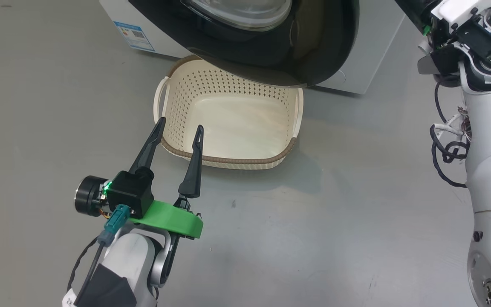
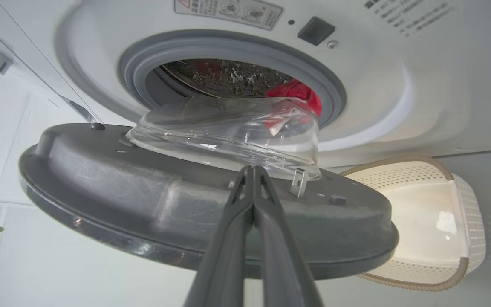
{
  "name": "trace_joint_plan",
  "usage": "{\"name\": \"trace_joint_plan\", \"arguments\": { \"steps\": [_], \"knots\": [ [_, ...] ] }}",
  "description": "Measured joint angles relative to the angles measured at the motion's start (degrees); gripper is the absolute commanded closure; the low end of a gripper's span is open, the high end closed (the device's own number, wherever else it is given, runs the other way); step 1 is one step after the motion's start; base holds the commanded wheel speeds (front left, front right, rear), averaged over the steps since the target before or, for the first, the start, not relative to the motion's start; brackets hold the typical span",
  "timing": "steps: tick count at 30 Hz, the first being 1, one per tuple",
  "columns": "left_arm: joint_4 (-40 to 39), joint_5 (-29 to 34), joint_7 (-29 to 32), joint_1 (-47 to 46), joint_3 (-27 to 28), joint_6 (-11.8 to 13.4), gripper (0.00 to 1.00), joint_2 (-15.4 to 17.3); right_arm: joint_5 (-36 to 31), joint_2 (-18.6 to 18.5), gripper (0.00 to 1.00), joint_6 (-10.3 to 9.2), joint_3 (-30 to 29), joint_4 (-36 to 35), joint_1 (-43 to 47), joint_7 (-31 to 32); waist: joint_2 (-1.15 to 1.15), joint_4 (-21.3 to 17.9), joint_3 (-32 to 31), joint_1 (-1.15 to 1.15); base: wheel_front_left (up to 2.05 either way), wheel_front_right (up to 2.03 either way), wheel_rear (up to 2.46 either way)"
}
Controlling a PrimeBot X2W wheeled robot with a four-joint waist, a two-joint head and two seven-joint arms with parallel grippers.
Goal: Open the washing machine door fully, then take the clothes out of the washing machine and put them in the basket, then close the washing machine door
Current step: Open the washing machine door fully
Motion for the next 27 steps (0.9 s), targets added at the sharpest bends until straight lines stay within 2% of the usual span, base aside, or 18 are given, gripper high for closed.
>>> {"name": "trace_joint_plan", "arguments": {
  "steps": [2,6,12,19,23,27],
  "knots": [
    [0.1,0.1,0.0,0.0,0.4,0.0,0.00,0.0,-2.6,-1.0,1.00,1.48,1.3,-0.5,0.7,-1.7,0.00,-0.4,-0.6,0.00,0.00,0.00,0.00],
    [0.2,0.3,0.0,0.2,1.3,0.0,0.00,0.0,-7.1,-2.7,1.00,2.49,3.2,-1.4,2.5,-5.1,0.00,-1.4,-2.0,0.00,0.00,0.00,0.00],
    [1.0,0.4,0.0,1.9,2.9,0.0,0.00,0.0,-14.0,-5.6,1.00,3.02,7.2,-2.4,7.0,-10.5,0.00,-2.9,-4.6,0.00,0.00,0.00,0.00],
    [1.8,1.4,0.0,4.6,6.2,0.0,0.00,0.1,-21.7,-7.2,1.00,3.03,13.5,-5.1,12.6,-16.7,0.00,-5.1,-7.8,0.00,0.00,0.00,0.00],
    [1.8,2.0,0.0,6.0,7.7,0.0,0.00,0.2,-26.2,-8.9,1.00,3.03,18.1,-8.9,14.7,-21.3,0.00,-6.7,-9.3,0.00,0.00,0.00,0.00],
    [1.7,2.2,0.0,6.8,8.7,0.0,0.00,0.3,-28.9,-9.7,1.00,3.03,19.7,-10.6,15.6,-25.3,0.00,-7.9,-10.2,0.00,0.00,0.00,0.00]
  ]
}}
